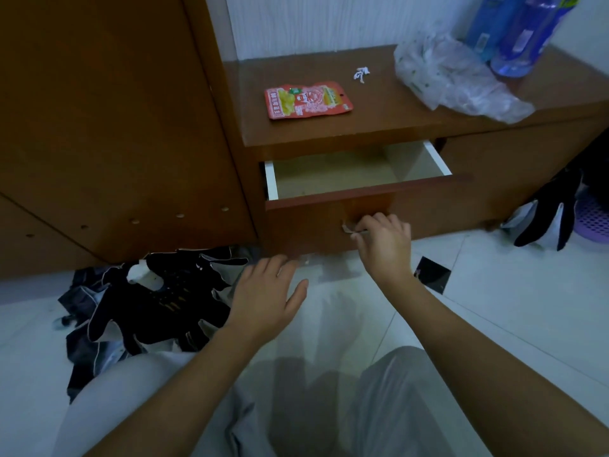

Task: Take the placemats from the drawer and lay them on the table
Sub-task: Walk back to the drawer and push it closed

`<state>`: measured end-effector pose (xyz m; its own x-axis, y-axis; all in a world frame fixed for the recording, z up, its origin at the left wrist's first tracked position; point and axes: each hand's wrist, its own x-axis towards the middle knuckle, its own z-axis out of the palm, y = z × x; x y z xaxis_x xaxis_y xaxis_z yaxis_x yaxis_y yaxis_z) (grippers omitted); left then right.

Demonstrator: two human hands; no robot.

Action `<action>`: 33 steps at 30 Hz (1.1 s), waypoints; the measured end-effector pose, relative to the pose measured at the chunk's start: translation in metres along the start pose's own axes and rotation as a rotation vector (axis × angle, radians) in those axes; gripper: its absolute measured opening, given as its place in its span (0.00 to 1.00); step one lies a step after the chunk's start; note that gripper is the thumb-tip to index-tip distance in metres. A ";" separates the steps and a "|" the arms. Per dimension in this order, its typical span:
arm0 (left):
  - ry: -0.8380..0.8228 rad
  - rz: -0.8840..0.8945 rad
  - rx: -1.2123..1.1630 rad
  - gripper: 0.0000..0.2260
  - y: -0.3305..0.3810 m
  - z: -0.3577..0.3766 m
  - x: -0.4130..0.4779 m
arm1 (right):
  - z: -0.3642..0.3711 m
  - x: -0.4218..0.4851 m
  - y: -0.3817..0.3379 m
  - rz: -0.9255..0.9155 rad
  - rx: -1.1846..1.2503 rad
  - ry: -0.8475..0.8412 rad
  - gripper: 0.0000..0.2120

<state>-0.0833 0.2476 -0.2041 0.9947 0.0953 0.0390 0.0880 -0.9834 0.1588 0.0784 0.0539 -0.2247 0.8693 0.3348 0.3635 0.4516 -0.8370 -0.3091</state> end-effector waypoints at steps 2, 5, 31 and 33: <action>0.026 0.017 0.012 0.25 -0.005 -0.002 0.014 | 0.005 0.014 -0.002 0.011 -0.002 0.002 0.03; 0.038 0.041 0.025 0.24 -0.013 -0.003 0.035 | 0.014 0.039 -0.007 0.035 -0.024 0.004 0.04; 0.125 0.013 0.026 0.24 -0.043 0.018 0.081 | 0.043 0.106 -0.003 -0.037 -0.068 0.000 0.05; 0.068 -0.029 0.027 0.25 -0.040 0.011 0.075 | 0.037 0.104 -0.013 0.044 -0.066 -0.092 0.09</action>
<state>-0.0114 0.2920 -0.2184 0.9858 0.1336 0.1020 0.1194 -0.9838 0.1341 0.1707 0.1157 -0.2156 0.9043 0.3325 0.2678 0.4007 -0.8775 -0.2634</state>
